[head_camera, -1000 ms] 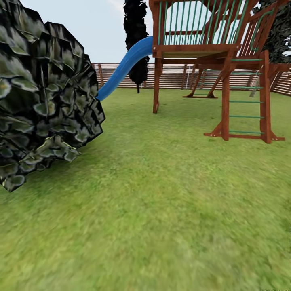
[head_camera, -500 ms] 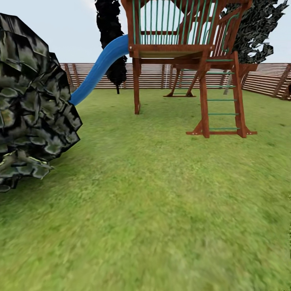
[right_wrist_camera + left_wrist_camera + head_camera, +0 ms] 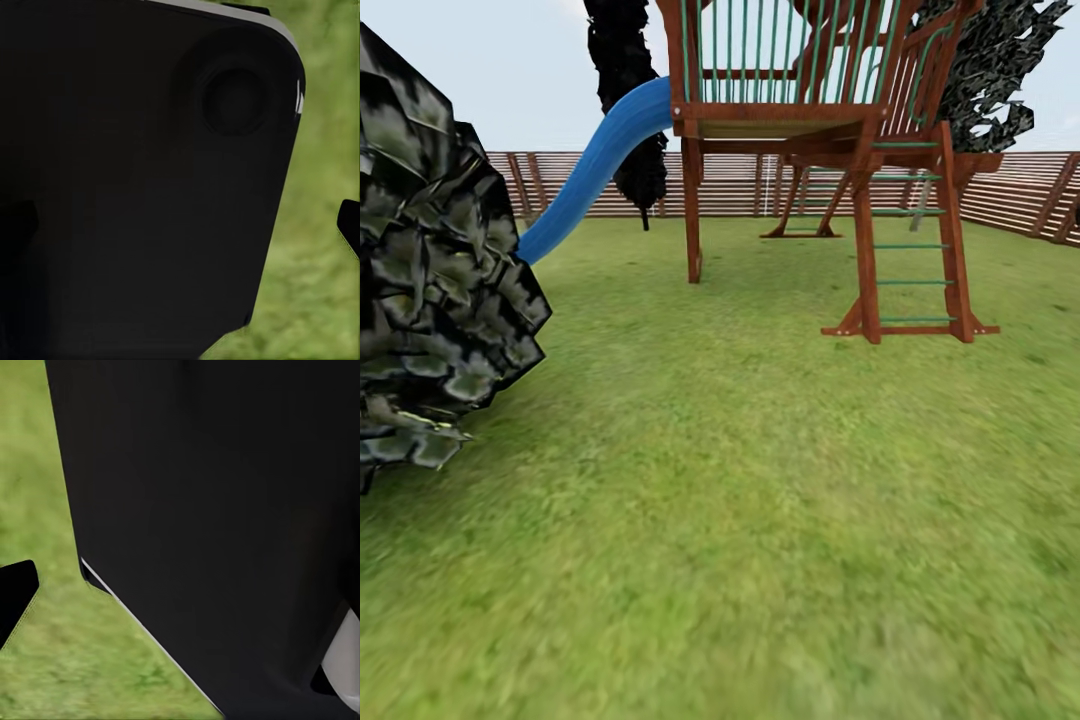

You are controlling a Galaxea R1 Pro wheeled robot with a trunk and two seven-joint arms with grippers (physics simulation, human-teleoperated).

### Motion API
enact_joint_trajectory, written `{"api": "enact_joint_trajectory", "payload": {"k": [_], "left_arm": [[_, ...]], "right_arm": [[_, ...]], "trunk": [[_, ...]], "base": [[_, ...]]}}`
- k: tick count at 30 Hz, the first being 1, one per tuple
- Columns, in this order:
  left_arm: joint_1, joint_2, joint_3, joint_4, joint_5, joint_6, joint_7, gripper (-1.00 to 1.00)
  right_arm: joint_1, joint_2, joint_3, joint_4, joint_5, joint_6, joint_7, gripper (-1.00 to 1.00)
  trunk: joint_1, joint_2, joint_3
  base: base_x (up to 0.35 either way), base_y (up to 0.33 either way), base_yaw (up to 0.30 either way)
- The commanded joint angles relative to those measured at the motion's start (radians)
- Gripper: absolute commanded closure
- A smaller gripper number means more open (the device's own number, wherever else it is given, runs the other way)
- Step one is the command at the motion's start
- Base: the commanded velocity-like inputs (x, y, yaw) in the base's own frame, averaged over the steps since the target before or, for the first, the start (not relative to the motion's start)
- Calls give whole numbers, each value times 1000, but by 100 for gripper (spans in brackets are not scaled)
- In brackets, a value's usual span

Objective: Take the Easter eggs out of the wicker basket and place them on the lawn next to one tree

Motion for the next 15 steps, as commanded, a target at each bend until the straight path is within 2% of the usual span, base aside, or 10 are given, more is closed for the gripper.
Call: {"api": "enact_joint_trajectory", "payload": {"k": [1, 15], "left_arm": [[0, 0, 1, -1, 1, 0, -1, -100], [0, 0, 1, -1, 1, 0, -1, -100]], "right_arm": [[0, 0, 5, 1, 5, -3, 0, -100], [0, -2, 5, 1, 6, -3, 0, -100]], "trunk": [[1, 0, -2], [1, 0, -24]], "base": [[322, 77, 0], [322, 77, 0]]}}
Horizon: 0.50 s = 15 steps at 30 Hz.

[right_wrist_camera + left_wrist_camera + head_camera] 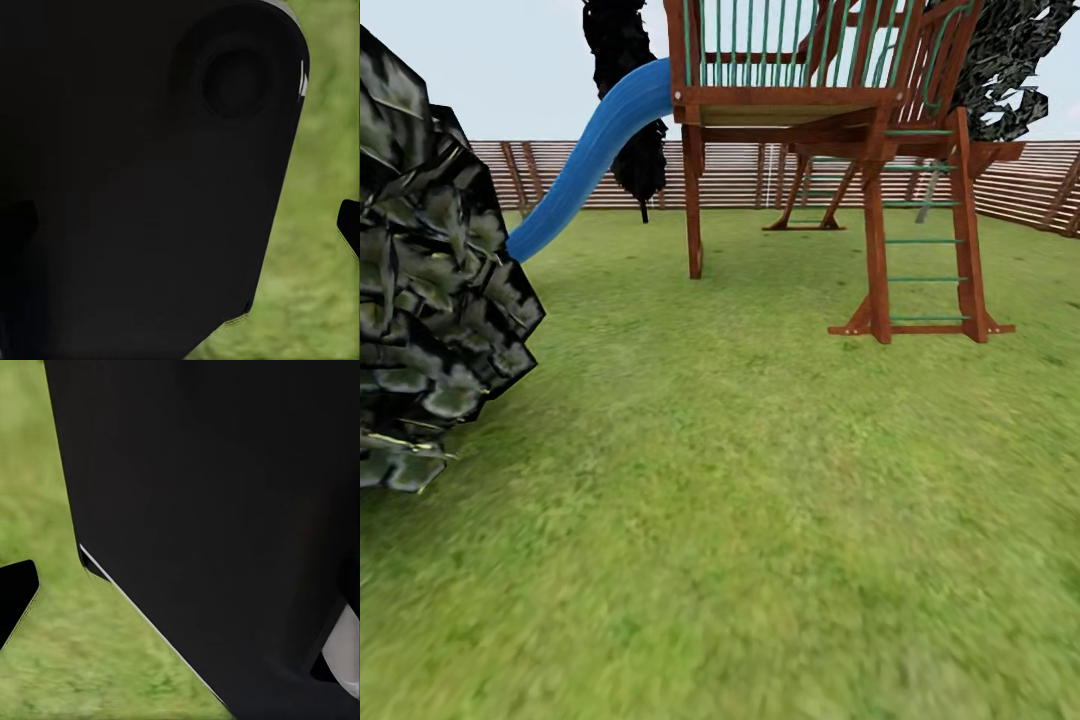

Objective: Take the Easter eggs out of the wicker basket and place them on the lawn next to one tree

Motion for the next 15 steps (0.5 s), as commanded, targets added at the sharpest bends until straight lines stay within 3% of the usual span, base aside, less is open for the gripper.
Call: {"api": "enact_joint_trajectory", "payload": {"k": [1, 15], "left_arm": [[0, 0, 1, -1, 1, 0, -1, -100], [0, 0, -1, -1, 0, 0, -1, -100]], "right_arm": [[0, 0, 5, 0, 5, -3, 1, -100], [0, 3, 10, 1, 9, -4, 0, -100]], "trunk": [[1, 0, -1], [1, 0, -3]], "base": [[322, 77, 0], [322, 57, 0]]}}
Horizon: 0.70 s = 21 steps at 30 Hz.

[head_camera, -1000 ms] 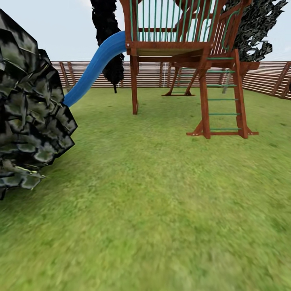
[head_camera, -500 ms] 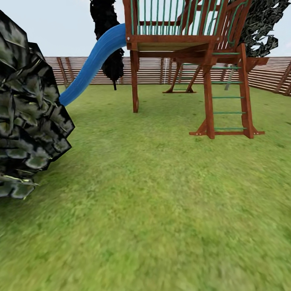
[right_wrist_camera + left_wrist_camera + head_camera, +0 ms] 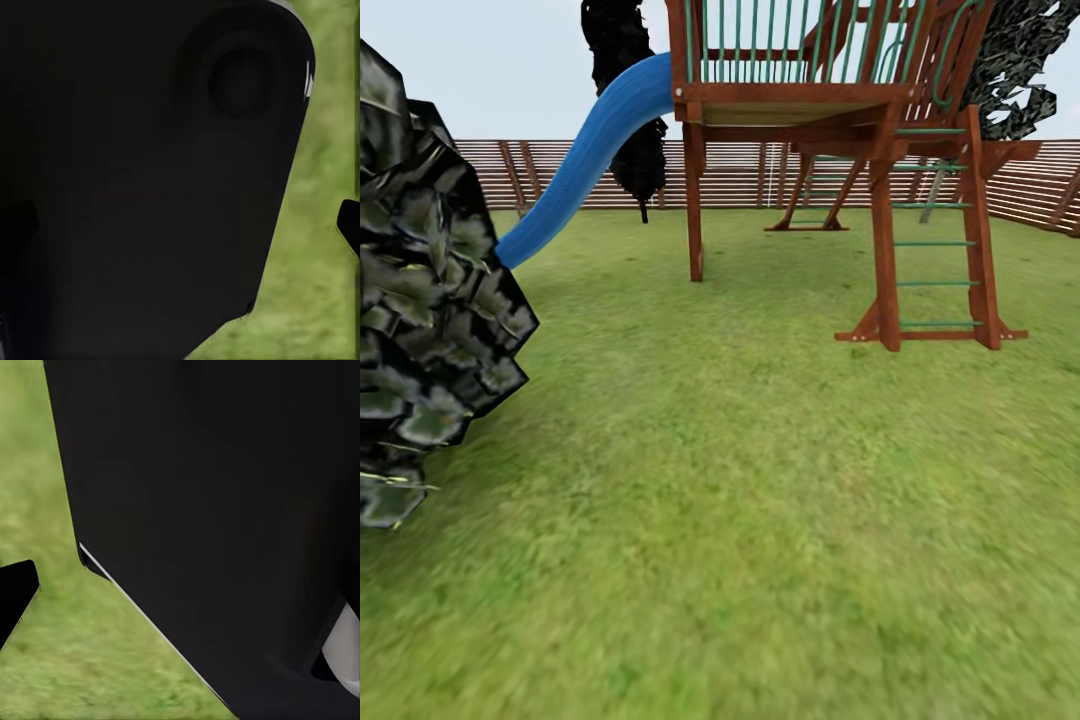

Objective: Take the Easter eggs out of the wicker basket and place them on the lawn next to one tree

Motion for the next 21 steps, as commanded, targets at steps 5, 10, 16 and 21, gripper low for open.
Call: {"api": "enact_joint_trajectory", "payload": {"k": [5, 10, 16, 21], "left_arm": [[0, 0, -1, 2, 0, 2, -1, -100], [0, -1, -3, 3, -1, 5, -1, -100], [0, -1, -3, 3, -1, 1, -1, -100], [0, -2, -3, 3, -2, 0, -1, -100]], "right_arm": [[0, -1, 7, 1, 6, -3, 0, -100], [0, -4, 4, 1, 3, -3, 0, -100], [0, -4, 5, 2, 2, -3, 0, -100], [0, -3, 6, 2, 4, -3, 0, -100]], "trunk": [[1, 0, -1], [1, 0, -1], [1, 0, -1], [1, 0, -1]], "base": [[324, 2, 0], [328, 0, 0], [331, 0, 0], [331, 0, 0]]}}
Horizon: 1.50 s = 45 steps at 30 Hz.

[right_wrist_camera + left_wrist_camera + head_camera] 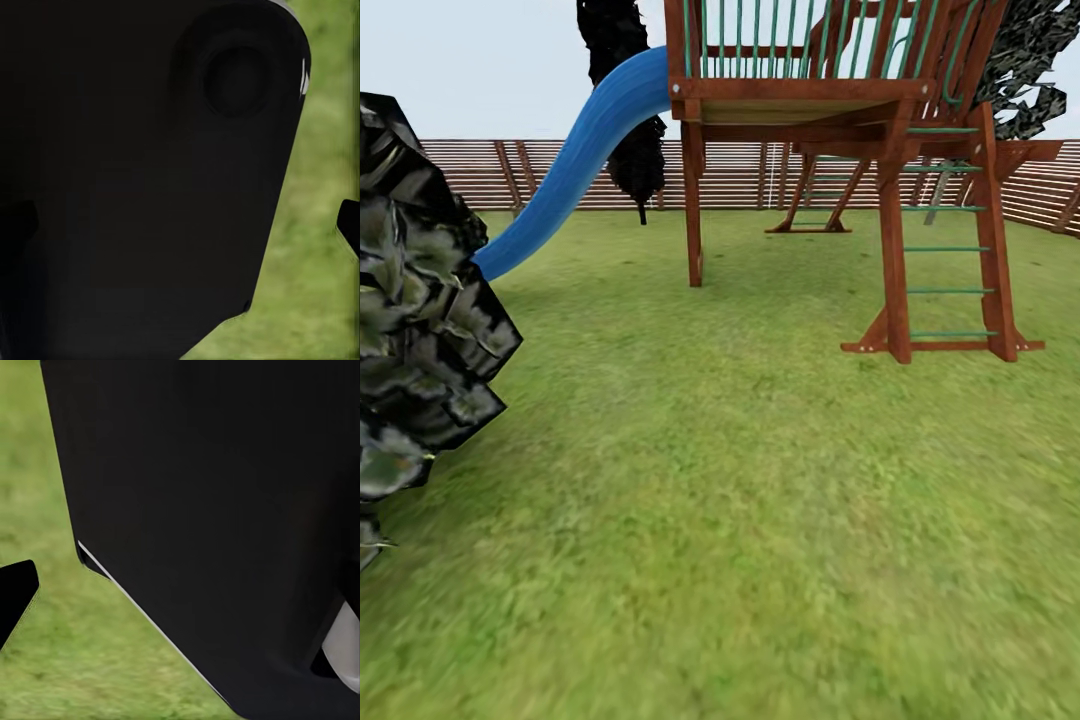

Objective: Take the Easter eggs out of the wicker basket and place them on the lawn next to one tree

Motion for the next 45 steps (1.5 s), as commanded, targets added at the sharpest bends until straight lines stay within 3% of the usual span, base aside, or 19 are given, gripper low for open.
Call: {"api": "enact_joint_trajectory", "payload": {"k": [1, 45], "left_arm": [[0, 0, 0, -1, 0, 0, -1, -100], [0, 1, 0, 0, 2, 4, -1, -100]], "right_arm": [[0, 0, 5, 1, 5, -3, 0, -100], [0, -1, 1, 1, 3, -3, 0, -100]], "trunk": [[1, 0, -1], [1, 0, -1]], "base": [[331, 0, 0], [332, 0, 0]]}}
